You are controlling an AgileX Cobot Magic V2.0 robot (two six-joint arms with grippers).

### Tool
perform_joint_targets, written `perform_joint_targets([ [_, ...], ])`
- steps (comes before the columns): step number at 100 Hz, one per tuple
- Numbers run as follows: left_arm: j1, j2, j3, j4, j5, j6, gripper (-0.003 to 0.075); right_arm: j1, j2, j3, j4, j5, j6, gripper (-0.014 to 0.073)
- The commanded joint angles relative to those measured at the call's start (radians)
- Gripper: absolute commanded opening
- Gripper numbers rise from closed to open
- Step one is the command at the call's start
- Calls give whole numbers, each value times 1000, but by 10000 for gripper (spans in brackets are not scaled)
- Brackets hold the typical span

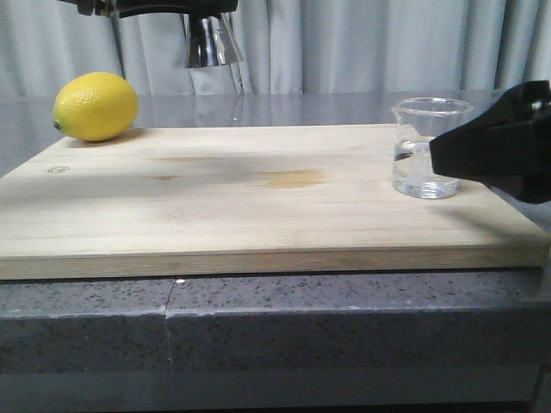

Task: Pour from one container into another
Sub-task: 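Reach the right gripper to the glass beaker and grasp it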

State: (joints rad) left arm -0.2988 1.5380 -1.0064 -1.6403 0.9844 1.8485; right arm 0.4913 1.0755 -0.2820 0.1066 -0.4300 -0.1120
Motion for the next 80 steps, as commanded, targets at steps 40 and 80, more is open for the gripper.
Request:
perform_joint_targets([
  [40,-7,-43,-33,-67,52,-16,-20,2,210,-26,-37,-435,-8,426],
  [80,-7,-43,-33,-67,52,-20,-20,2,345,-26,-37,-602,-8,417],
])
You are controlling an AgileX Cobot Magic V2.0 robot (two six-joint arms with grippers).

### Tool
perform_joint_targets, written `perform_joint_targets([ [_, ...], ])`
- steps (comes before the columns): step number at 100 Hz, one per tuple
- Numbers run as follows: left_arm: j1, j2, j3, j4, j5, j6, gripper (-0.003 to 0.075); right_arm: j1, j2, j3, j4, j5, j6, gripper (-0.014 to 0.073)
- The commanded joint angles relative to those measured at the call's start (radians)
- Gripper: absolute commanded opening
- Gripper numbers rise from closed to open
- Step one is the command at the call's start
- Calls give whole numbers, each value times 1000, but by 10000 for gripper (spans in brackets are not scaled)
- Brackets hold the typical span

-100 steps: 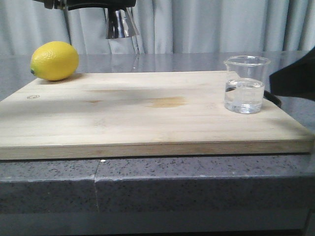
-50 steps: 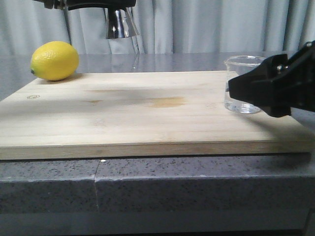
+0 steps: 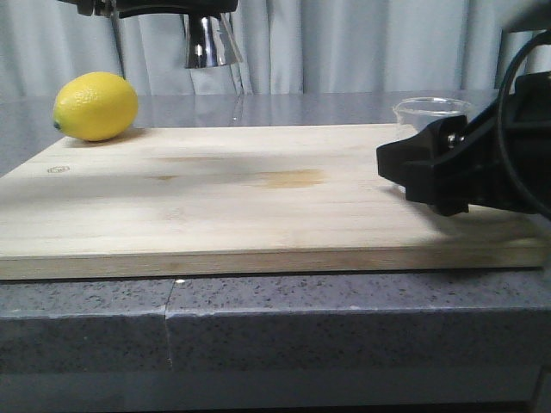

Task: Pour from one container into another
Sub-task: 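Reach the right gripper to the glass beaker and grasp it, then lift the beaker with the right gripper and bring it above the jigger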

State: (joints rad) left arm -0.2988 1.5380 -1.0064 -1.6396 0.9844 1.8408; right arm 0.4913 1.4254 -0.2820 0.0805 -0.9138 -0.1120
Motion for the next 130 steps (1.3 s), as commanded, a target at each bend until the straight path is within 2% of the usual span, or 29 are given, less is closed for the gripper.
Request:
perform_joint_targets([
  [1,-7,-43,-33,-68,52,-14,-20,2,-2,-26,-11,-120,-8,415],
  [37,-7,-43,-33,-50,54,-16,-20,2,26,-26,-20,-139,-8,174],
  [58,-7,-43,-33,-44,56,-16,-20,2,8,-32,-61,-187,-8,159],
  [73,-7,-43,-33,-35,58,-16,-20,2,-60,-67,-64,-128,-8,159],
  [82,-7,-43,-33,-33,58,-16,-20,2,-115,-114,-81,-43,-8,159],
  [106,-7,-43,-33,3,59,-16,-20,2,-213,-331,-185,301,-8,159],
  [130,-7,-43,-33,23,113,-16,-20,2,-213,-525,-244,502,-8,159],
])
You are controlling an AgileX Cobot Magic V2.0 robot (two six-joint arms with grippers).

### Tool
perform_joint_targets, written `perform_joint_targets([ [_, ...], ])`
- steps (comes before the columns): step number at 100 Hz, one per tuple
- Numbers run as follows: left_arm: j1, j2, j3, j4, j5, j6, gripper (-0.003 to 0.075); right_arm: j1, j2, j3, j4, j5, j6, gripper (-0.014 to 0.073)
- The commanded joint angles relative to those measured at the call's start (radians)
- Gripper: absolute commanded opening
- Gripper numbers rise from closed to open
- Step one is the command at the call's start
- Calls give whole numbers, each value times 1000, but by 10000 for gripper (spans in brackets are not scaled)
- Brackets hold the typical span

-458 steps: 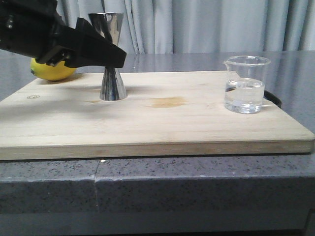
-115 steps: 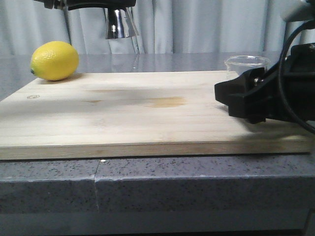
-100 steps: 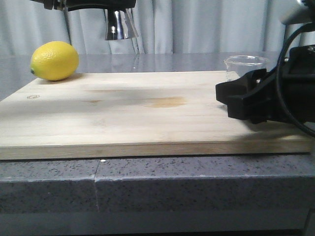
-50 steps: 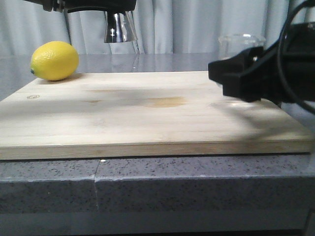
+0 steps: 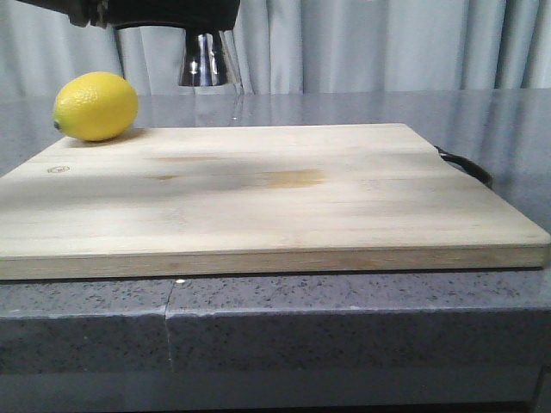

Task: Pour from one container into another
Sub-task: 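Lift the beaker with the right gripper and bring it above the jigger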

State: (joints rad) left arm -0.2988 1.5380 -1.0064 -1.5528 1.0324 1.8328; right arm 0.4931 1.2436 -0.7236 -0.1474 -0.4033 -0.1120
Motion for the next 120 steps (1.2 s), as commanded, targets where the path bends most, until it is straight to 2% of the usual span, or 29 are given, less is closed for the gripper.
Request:
perform_joint_targets([
  [1,-7,-43,-33,-64,66,-8,-19,0,-31,-87,-18,-5,-8,159],
  [22,-7,-43,-33,-59,85,-9,-20,7,-31,-179,-131,59,-8,159],
  [46,-17,-43,-33,-51,131,-17,-20,74,-31,-249,-235,102,-8,159],
  [65,-45,-43,-33,-23,133,-17,-20,110,-31,-261,-288,109,-8,159],
  [120,-54,-43,-33,-17,161,-40,-20,109,-31,-261,-452,109,-8,159],
])
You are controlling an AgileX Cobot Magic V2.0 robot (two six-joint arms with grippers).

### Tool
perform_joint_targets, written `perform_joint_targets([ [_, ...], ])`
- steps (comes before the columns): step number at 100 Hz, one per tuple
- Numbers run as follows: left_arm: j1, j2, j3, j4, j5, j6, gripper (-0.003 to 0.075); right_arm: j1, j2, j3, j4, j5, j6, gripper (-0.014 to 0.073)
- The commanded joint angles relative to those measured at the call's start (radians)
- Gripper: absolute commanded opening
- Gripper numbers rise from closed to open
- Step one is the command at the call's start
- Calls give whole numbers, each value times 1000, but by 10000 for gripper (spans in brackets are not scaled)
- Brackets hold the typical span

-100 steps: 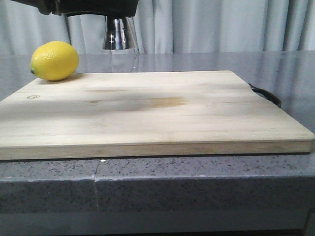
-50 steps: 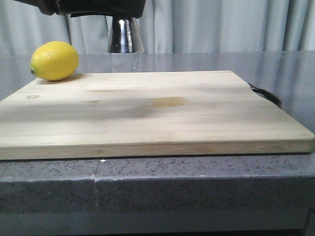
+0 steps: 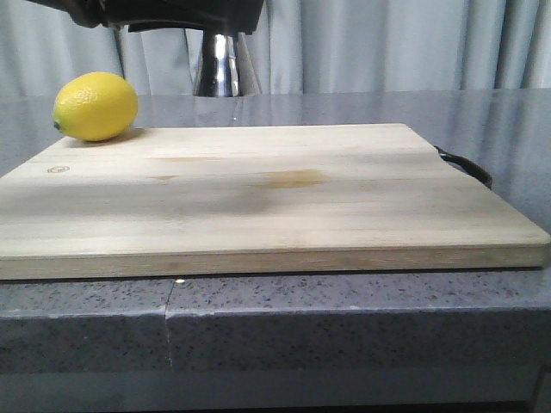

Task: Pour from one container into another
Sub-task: 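Lift the beaker with the right gripper and bring it above the jigger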

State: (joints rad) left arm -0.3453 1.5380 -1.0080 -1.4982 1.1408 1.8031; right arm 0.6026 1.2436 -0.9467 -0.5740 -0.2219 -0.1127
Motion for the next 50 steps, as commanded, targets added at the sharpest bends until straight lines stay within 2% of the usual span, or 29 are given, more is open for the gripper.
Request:
perform_joint_targets([
  [1,-8,-43,-31,-72,54,-10,-20,0,-31,-38,-30,-75,-7,159],
  [50,-8,-43,-31,-72,54,-10,-20,0,-31,-38,-159,-88,-7,159],
])
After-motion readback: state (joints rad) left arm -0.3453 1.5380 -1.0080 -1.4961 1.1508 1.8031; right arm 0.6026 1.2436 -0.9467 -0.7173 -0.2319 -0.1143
